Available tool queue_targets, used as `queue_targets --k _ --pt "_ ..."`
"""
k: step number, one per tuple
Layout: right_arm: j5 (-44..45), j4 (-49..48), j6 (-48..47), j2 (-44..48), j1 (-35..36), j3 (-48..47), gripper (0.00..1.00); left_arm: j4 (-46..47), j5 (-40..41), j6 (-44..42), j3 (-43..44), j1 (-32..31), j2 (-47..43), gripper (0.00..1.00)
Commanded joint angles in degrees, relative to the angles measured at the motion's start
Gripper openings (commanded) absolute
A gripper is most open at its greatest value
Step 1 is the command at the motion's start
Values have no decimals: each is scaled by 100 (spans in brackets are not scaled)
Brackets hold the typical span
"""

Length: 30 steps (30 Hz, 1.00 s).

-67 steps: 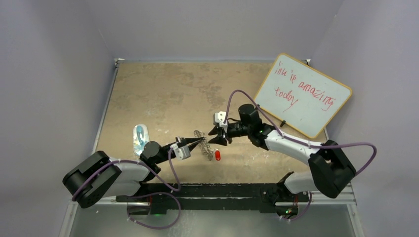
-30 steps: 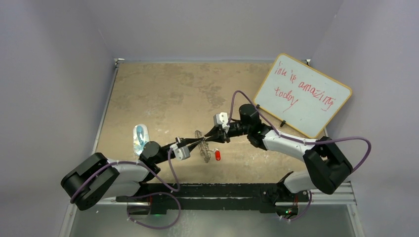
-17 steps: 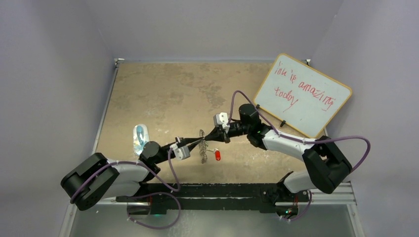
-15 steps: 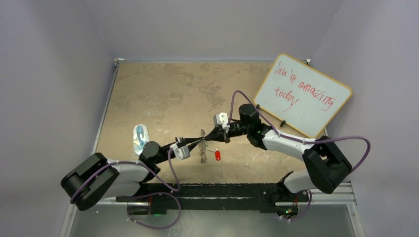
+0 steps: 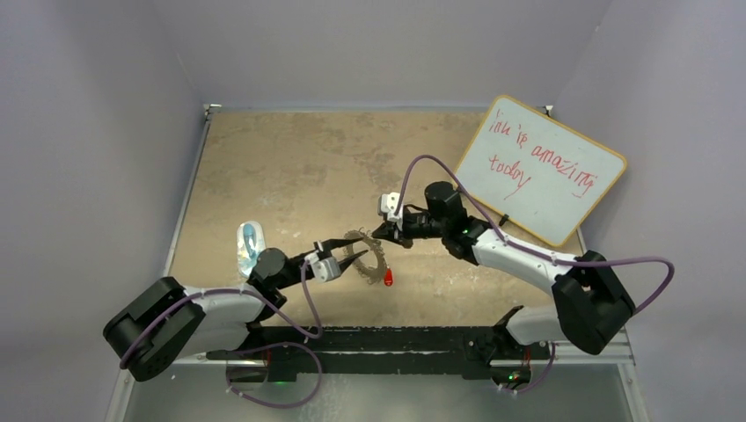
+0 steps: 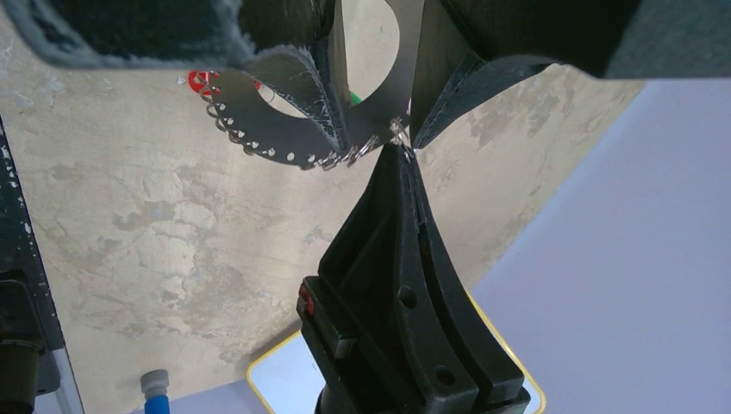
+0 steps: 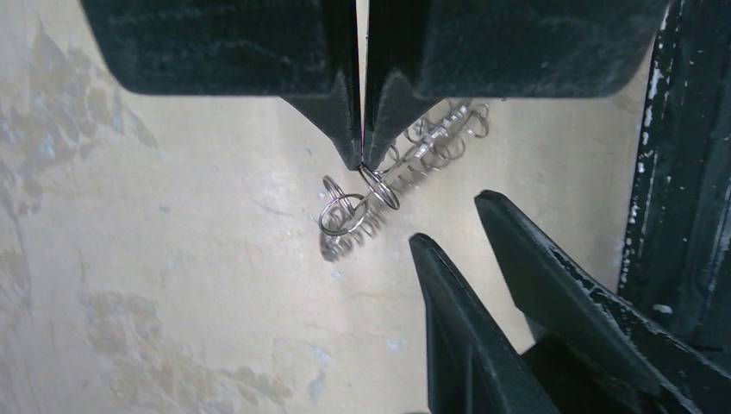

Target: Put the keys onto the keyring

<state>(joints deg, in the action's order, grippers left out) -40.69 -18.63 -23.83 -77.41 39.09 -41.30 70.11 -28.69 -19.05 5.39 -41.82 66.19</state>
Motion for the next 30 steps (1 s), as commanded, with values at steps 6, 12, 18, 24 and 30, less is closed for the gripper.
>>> queue_targets --k 6,12,18,24,30 --pt "912 1128 -199 374 25 -97 0 -189 136 15 387 -29 501 30" --pt "865 1161 -255 289 141 -151 0 -469 4 -41 659 -28 826 30" --pt "1072 1252 -210 124 368 -290 0 -1081 5 43 935 -28 844 30" --pt "1441 1206 -2 23 561 -391 0 -1701 107 210 1101 -28 632 30" --pt "1696 994 370 -37 643 -413 0 -1972 332 636 1040 -28 278 30"
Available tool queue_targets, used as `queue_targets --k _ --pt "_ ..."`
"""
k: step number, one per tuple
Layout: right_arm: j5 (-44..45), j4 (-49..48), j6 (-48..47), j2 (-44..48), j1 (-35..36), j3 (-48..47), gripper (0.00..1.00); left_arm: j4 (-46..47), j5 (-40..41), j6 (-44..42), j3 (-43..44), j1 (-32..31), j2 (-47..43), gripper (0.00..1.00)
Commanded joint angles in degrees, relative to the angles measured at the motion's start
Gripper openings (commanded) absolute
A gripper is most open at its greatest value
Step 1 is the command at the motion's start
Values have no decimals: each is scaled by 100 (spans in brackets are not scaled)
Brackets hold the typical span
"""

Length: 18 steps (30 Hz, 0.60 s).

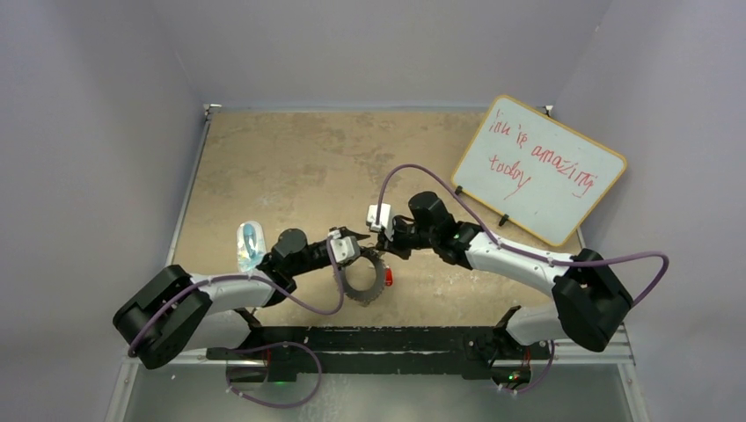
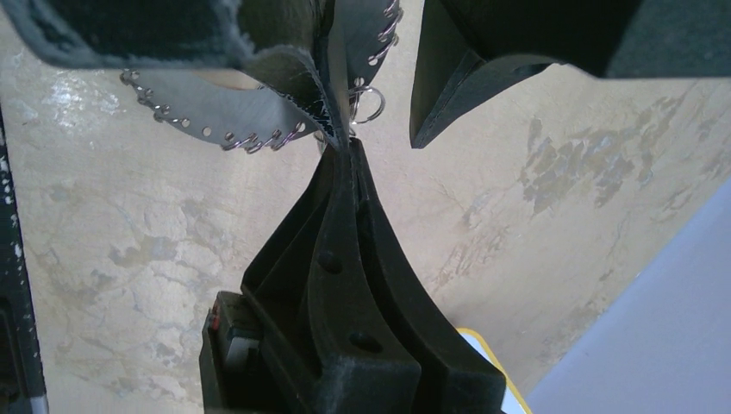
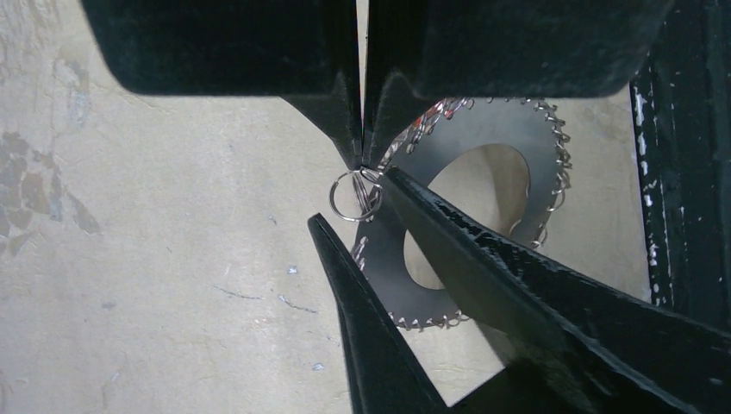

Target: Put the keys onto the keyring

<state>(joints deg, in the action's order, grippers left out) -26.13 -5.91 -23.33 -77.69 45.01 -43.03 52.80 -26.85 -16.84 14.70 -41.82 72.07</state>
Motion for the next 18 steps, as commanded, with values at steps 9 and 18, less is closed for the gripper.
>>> queue_targets --k 9,18 --pt "353 -616 762 -18 94 -88 0 -698 836 1842 77 -28 -859 31" --pt "346 -578 771 59 120 -74 0 -1244 808 2288 167 -28 -983 29"
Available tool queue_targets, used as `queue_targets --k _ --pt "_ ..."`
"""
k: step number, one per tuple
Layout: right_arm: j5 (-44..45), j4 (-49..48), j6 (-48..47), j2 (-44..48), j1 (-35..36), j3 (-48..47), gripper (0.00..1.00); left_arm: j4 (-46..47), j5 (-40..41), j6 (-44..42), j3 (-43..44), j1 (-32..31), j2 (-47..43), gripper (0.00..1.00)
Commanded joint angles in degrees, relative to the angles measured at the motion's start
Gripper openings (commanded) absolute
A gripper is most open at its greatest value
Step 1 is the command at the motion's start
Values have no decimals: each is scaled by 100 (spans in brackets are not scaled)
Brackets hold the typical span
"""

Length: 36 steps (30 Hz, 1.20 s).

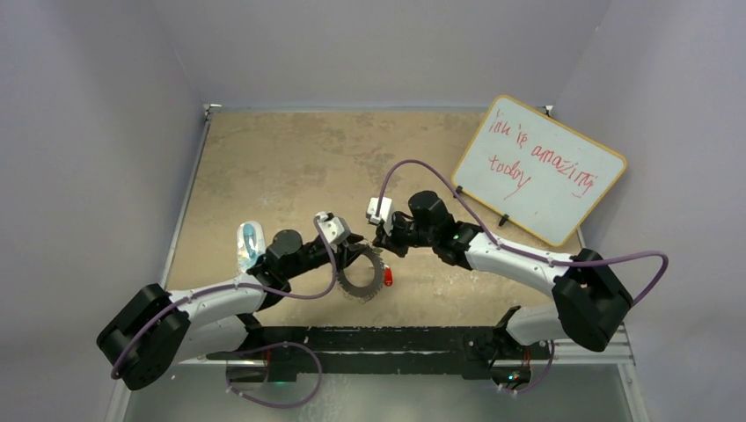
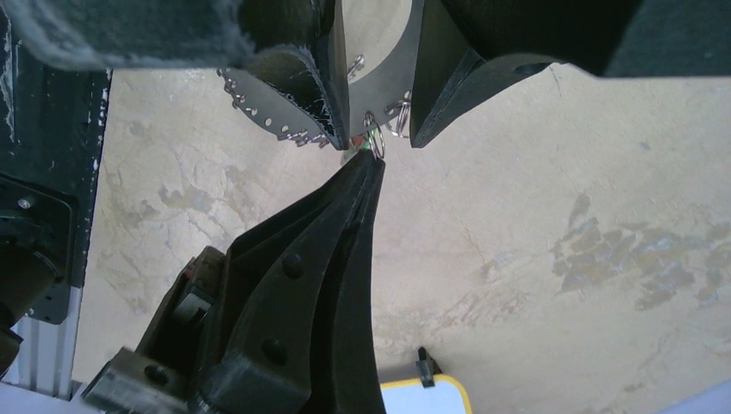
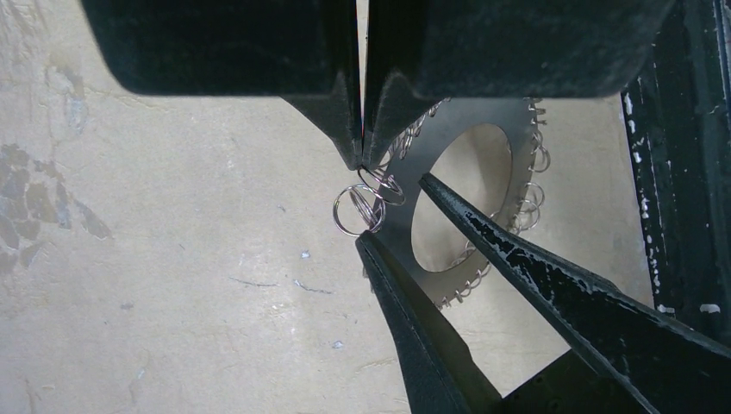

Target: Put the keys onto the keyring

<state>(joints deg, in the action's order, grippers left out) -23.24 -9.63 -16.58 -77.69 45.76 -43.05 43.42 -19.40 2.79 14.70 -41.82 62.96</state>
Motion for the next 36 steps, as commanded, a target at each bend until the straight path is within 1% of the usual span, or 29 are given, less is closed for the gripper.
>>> queue_targets --k 1,6,13,15,16,19,20,25,30,32,33,34,36 --pt "40 -206 91 53 47 -77 0 -323 79 306 177 -30 -42 29" --pt "22 -145 59 22 85 -137 0 -431 82 266 389 -28 251 28" --pt "39 -93 25 17 109 -151 0 -297 56 247 535 -30 502 25" --pt "44 -100 16 26 115 -151 0 -320 51 211 578 -28 563 22" --pt "48 -101 2 26 117 -158 0 -337 50 191 598 -28 594 18" --pt "80 -80 -23 26 121 -168 0 -502 45 118 679 -28 670 2" --pt "103 -75 -27 30 119 -169 0 -576 39 79 704 -28 688 0" --pt "116 -100 -69 57 118 -139 0 -773 96 -15 734 -29 630 0" --pt "101 -274 -18 118 109 9 0 -570 237 86 611 -28 496 0" --pt "83 -452 15 156 83 110 10 -393 283 150 490 -28 437 0" --pt "57 -558 37 201 52 171 18 -281 314 195 427 -28 404 0" --pt "31 -672 81 239 29 243 24 -142 334 222 369 -29 371 0" --pt "-80 -938 122 348 -46 428 33 69 349 253 239 -28 286 0"
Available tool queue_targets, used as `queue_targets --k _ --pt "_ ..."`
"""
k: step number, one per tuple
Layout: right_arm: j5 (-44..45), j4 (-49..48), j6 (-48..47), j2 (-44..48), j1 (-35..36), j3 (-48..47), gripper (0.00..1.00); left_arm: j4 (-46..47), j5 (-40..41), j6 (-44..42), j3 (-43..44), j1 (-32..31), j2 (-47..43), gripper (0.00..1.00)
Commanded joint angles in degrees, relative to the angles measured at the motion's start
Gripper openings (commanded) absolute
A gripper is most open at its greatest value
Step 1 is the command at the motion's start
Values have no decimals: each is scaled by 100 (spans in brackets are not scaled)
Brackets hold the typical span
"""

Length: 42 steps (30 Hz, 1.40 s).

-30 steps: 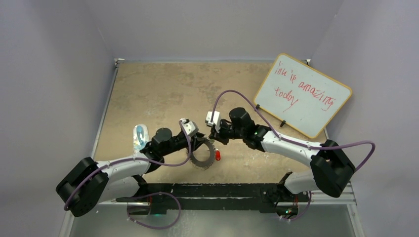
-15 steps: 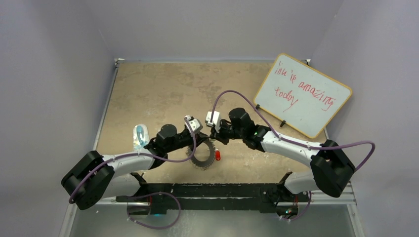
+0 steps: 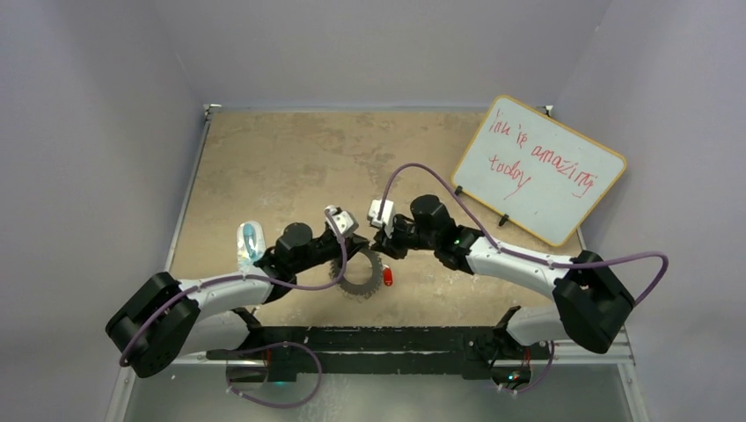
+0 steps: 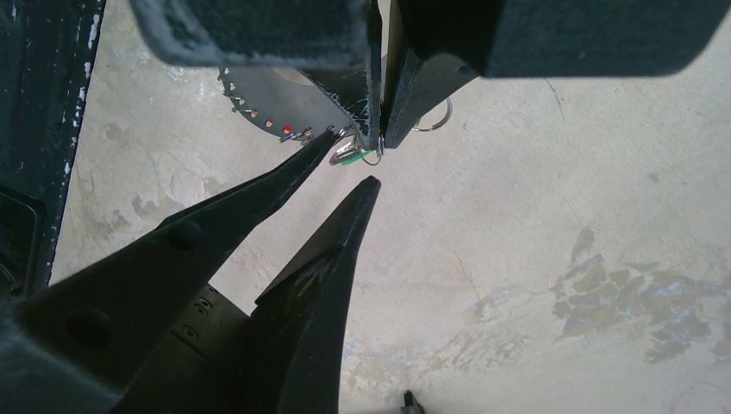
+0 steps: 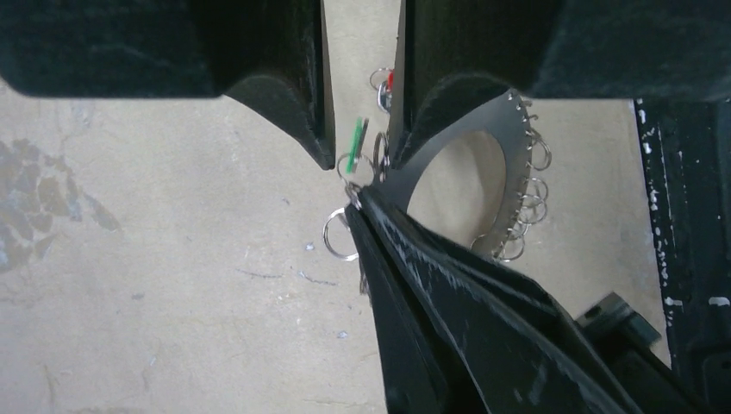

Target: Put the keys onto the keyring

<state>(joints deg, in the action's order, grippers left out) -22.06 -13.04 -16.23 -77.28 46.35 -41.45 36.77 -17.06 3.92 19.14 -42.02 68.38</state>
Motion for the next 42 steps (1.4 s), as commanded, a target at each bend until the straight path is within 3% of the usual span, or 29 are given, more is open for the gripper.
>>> queue_targets --k 1,8,18,33,42 --pt "-288 -735 108 359 -161 357 36 853 115 150 -276 -8 -300 0" --pt "-1229 -1563 -37 801 -524 779 43 1740 41 -80 -851 -8 -753 0" --pt "-2693 -1730 -505 802 -552 519 38 3702 -551 -755 -1657 -10 -894 0" --pt "-2708 -2002 -483 354 -550 218 34 4426 -899 -1022 -1769 -8 -508 0" --pt "-2966 -2113 -514 35 -548 228 16 4734 -898 -1022 -1839 -9 -208 0"
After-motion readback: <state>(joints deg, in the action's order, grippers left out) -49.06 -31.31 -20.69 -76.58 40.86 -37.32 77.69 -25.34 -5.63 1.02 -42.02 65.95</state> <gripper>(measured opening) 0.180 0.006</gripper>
